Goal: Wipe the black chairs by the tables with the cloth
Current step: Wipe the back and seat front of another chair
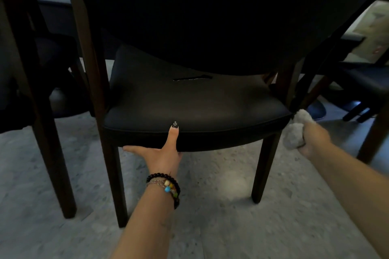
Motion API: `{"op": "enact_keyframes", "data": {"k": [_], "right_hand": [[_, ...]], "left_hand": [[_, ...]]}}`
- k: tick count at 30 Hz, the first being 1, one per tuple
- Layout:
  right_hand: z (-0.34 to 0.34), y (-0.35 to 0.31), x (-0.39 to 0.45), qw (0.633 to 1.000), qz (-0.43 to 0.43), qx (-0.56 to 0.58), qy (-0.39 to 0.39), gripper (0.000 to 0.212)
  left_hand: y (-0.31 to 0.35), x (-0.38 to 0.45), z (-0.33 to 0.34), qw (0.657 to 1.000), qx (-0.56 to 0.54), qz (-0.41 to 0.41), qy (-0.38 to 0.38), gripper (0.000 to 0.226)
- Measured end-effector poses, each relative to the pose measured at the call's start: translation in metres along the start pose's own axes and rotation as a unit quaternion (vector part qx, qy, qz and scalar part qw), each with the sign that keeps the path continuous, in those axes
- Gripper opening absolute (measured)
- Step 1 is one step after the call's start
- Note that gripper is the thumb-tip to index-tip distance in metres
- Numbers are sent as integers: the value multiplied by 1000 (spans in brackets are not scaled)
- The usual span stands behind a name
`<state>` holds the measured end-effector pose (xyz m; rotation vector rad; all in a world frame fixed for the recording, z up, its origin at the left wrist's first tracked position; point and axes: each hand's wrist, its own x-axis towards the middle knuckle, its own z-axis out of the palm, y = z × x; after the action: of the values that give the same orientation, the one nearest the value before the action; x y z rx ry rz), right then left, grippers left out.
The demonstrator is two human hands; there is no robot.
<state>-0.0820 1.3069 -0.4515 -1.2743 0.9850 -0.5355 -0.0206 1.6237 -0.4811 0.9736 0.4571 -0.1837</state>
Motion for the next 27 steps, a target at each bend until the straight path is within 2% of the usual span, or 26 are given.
{"op": "enact_keyframes", "data": {"k": [2,3,6,8,11,14,18,19,21,22,24,26,27], "right_hand": [[14,13,-9,987,61,133,-72,59],[25,16,-17,980,63,160,-96,61],[42,32,-39,973,44,210,-80,34],[37,43,-48,979,11,191,-71,13],[31,26,-41,983,-2,180,-43,17],[41,0,-35,975,64,206,-48,40],[54,15,-64,974,76,204,-63,48],[54,17,-77,977,69,193,-61,48],[48,21,-95,979,70,175,-71,29],[44,20,-101,979,76,168,-86,22],[39,16,-114,971,91,168,-140,28],[40,13,-131,958,113,172,-201,34],[43,12,-139,951,121,165,-231,34]], "left_hand": [[-2,0,0,1000,10,6,1,129],[-2,1,-1,1000,10,9,0,129],[-2,2,-1,1000,16,15,-4,129],[-5,3,-2,999,19,28,4,128],[-8,8,-4,999,16,44,11,127],[-10,11,-2,999,30,43,14,129],[-13,12,0,997,51,59,24,133],[-13,11,0,996,57,61,24,133],[-12,10,-1,996,74,56,22,135],[-9,8,-1,995,87,49,23,135],[-3,5,-2,991,125,27,44,131],[5,-1,-7,984,167,-16,66,112],[7,-7,-10,984,167,-41,54,99]]}}
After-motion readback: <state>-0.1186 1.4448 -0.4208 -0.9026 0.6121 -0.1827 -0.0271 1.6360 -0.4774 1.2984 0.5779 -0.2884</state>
